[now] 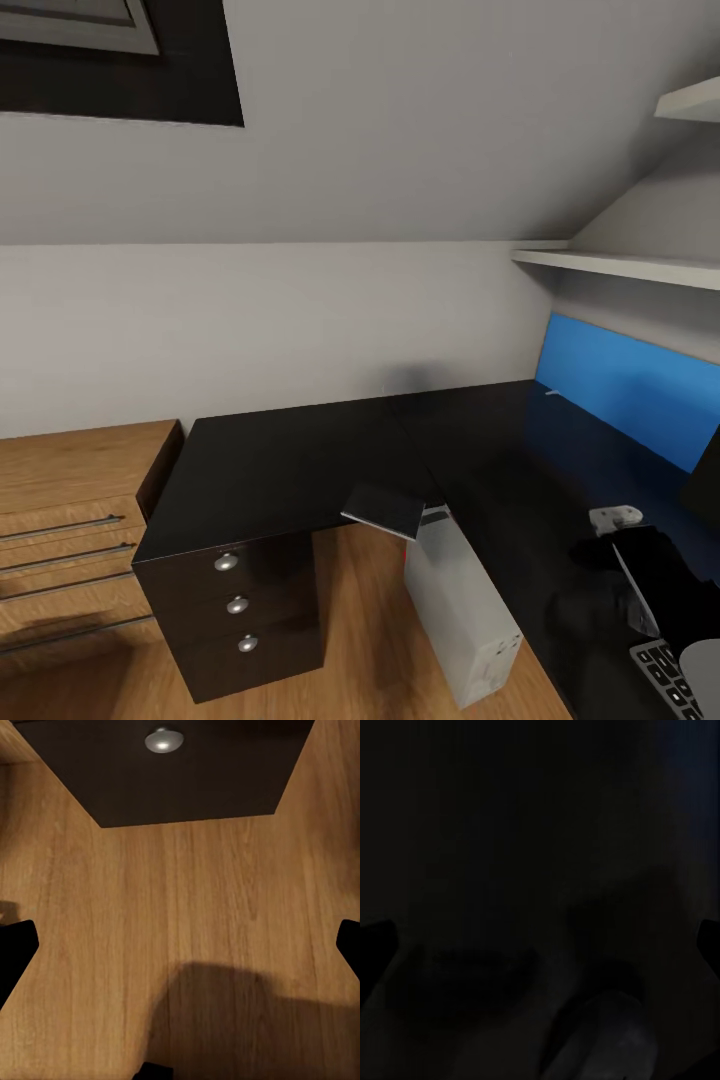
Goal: In the bedroom, organize the workspace by keeping the computer under the desk, ensuring the monitor is on the desk, placing the keyboard on the desk next to the monitor, placing the mouse on the desk next to the keyboard, moving the folder from the swivel chair onto the desk next to the mouse, stacking the notebook on top of the folder with the pen on top of the notebook, and positioning the swivel chair next to the desk.
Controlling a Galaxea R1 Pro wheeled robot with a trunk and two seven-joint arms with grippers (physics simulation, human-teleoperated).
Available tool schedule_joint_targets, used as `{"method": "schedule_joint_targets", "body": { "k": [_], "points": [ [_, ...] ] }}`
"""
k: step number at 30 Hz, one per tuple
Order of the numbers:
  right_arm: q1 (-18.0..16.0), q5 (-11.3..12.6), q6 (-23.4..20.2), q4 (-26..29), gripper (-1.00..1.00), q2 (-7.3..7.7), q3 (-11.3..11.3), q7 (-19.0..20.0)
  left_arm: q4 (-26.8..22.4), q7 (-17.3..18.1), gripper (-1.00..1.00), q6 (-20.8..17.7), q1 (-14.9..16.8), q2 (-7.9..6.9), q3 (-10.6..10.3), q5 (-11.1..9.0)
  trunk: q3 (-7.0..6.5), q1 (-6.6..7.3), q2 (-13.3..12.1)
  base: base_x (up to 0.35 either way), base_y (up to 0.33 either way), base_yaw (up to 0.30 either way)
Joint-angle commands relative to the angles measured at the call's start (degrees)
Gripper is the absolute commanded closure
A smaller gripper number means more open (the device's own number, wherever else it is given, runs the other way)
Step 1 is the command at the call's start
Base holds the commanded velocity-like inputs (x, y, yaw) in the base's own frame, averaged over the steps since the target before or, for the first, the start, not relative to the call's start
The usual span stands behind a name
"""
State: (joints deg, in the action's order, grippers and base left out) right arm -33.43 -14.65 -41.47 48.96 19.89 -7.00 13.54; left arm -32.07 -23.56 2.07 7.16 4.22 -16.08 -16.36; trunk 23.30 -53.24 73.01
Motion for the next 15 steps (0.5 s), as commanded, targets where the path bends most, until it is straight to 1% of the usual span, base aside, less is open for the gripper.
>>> {"method": "schedule_joint_targets", "body": {
  "k": [1,6,10,12,13,14,15],
  "points": [
    [-0.04,-0.59,-0.2,0.15,-1.0,-0.02,-0.13,0.51,0.01,-0.44,-1.0,0.22,0.05,-0.04,-0.44,-0.6,0.07,0.0,0.04,0.0,0.0,0.0],
    [-0.04,-0.55,-0.19,1.52,-1.0,-0.03,-0.48,0.52,0.05,-0.44,-1.0,0.22,0.05,-0.01,-0.44,-0.6,0.07,0.0,0.04,0.0,0.0,0.0],
    [-0.02,-0.37,-0.24,4.71,-1.0,-0.25,-1.28,0.52,0.07,-0.43,-1.0,0.22,0.05,0.0,-0.44,-0.6,0.07,0.0,0.04,0.0,0.0,0.0],
    [0.0,0.24,-0.3,6.9,-1.0,-1.04,-1.68,0.48,0.08,-0.45,-1.0,0.22,0.05,0.0,-0.44,-0.6,0.07,0.0,0.04,0.0,0.0,0.0],
    [0.02,1.21,-0.33,9.0,-1.0,-2.3,-2.28,0.42,0.08,-0.44,-1.0,0.22,0.05,0.0,-0.44,-0.6,0.07,0.0,0.04,0.0,0.0,0.0],
    [0.04,1.47,-0.34,9.71,-1.0,-2.77,-2.5,0.41,0.1,-0.44,-1.0,0.22,0.05,0.0,-0.46,-0.6,0.07,0.0,0.04,0.0,0.0,0.0],
    [0.06,1.85,-0.38,11.06,-1.0,-3.87,-2.83,0.39,0.19,-0.44,-1.0,0.22,0.05,0.0,-0.49,-0.6,0.07,0.0,0.04,0.0,0.0,0.0]
  ]
}}
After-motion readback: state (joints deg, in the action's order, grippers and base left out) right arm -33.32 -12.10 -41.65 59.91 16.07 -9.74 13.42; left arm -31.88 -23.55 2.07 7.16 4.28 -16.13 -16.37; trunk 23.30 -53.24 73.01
